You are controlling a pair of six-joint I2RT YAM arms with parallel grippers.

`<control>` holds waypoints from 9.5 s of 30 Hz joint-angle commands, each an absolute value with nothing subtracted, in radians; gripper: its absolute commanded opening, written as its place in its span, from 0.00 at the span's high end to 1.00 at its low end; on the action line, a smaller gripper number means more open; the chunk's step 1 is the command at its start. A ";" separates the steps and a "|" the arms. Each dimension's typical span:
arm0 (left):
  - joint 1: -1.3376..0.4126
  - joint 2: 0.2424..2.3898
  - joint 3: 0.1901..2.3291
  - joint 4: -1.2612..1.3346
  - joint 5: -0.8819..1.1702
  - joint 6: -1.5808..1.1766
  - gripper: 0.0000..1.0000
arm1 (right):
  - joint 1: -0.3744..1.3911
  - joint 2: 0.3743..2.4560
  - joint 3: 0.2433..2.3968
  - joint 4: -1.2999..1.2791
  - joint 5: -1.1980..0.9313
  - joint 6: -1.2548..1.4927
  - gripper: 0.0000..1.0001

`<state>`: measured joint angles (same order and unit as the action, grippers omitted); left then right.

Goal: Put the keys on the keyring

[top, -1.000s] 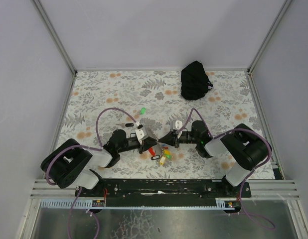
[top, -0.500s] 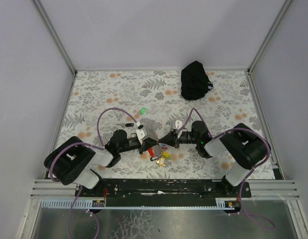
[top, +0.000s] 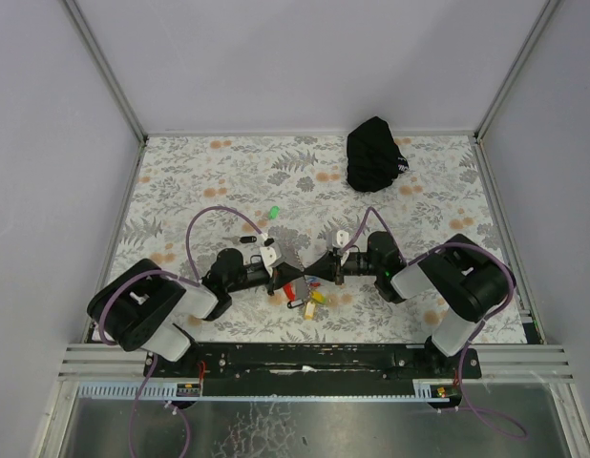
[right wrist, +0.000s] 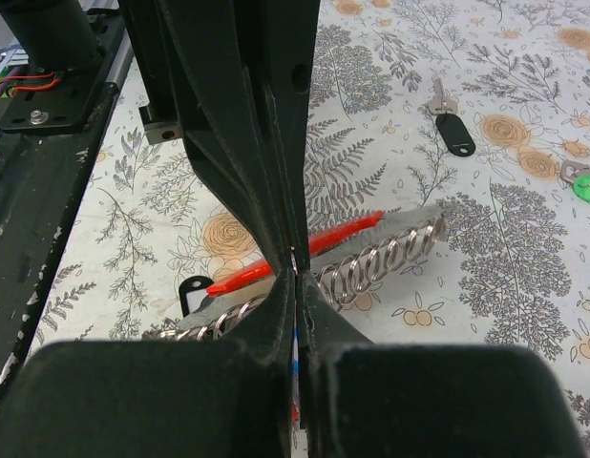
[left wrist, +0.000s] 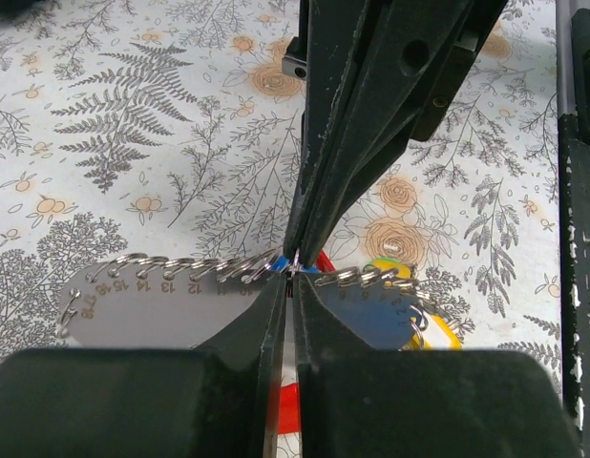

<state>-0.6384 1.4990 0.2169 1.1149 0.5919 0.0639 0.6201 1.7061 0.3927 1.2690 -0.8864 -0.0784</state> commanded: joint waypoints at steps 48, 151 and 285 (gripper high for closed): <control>-0.637 1.148 0.049 0.875 -0.006 -0.374 1.00 | 0.642 2.195 1.484 0.318 -0.294 -0.010 0.39; -0.678 1.280 0.160 0.958 0.365 -0.238 1.00 | 0.569 1.642 0.950 -0.263 -0.384 -0.584 0.55; -0.678 1.147 0.213 0.778 0.418 -0.122 1.00 | 0.650 1.456 0.849 -0.054 -0.247 -0.225 0.97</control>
<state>-0.6735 1.1622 0.1593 0.7761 0.3706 -0.1917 0.6579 1.5658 0.9257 -0.2615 -0.2234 -0.1570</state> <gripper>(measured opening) 0.009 0.039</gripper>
